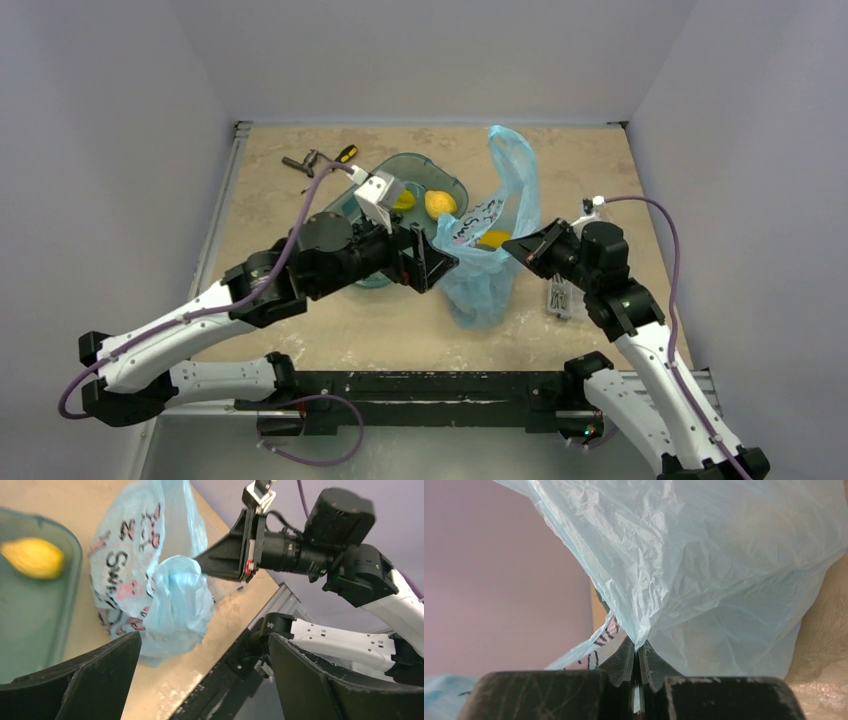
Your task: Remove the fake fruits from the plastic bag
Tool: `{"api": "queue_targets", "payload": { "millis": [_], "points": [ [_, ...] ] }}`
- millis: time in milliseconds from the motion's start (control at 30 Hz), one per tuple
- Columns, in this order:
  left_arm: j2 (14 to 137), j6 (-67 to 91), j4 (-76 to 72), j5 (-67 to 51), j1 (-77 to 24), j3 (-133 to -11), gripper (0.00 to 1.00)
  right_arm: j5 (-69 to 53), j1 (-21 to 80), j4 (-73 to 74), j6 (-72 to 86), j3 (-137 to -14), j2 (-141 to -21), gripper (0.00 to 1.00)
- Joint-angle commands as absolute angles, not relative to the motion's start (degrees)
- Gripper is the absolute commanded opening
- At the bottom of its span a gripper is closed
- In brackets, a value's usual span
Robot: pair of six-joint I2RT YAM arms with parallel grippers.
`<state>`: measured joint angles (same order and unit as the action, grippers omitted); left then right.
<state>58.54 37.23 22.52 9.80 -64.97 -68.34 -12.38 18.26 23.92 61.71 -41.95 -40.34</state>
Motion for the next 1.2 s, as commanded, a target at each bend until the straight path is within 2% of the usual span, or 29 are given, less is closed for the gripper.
{"api": "queue_targets", "payload": {
  "millis": [0, 100, 267, 467, 567, 633, 967, 1100, 1167],
  "points": [
    [57.94, 18.31, 33.71, 12.18, -64.01, -81.4, 1.0, -14.12, 18.28, 18.33, 56.39, -40.6, -38.31, 0.0],
    [62.05, 13.92, 36.22, 16.32, -61.42, -88.1, 1.0, -14.16, 18.27, 18.03, 52.65, -41.02, -37.44, 0.0],
    [72.2, 11.25, 39.22, 16.13, -54.83, -98.13, 0.98, -14.22, 18.28, 20.19, 48.38, -43.97, -36.96, 0.0],
    [87.93, 9.79, 44.3, 8.17, -52.01, -109.63, 1.0, -14.76, 18.28, 20.97, 46.08, -45.31, -37.0, 0.0],
    [89.49, 9.7, 40.49, 0.75, -51.69, -106.11, 1.0, -15.56, 18.28, 20.47, 45.63, -45.43, -37.09, 0.0],
    [88.3, 11.17, 35.33, -0.99, -51.69, -98.89, 1.0, -16.12, 18.28, 20.17, 45.82, -45.52, -36.88, 0.0],
    [89.02, 24.89, 17.41, -0.53, -51.61, -79.53, 1.0, -16.45, 18.24, 19.11, 45.36, -46.14, -37.17, 0.0],
    [93.73, 26.23, 13.82, -4.57, -51.31, -79.93, 1.0, -16.38, 18.27, 19.17, 43.95, -46.92, -37.69, 0.0],
    [96.45, 26.53, 17.37, -2.75, -50.71, -82.8, 0.84, -13.98, 18.19, 20.92, 42.33, -48.59, -37.99, 0.0]
  ]
}}
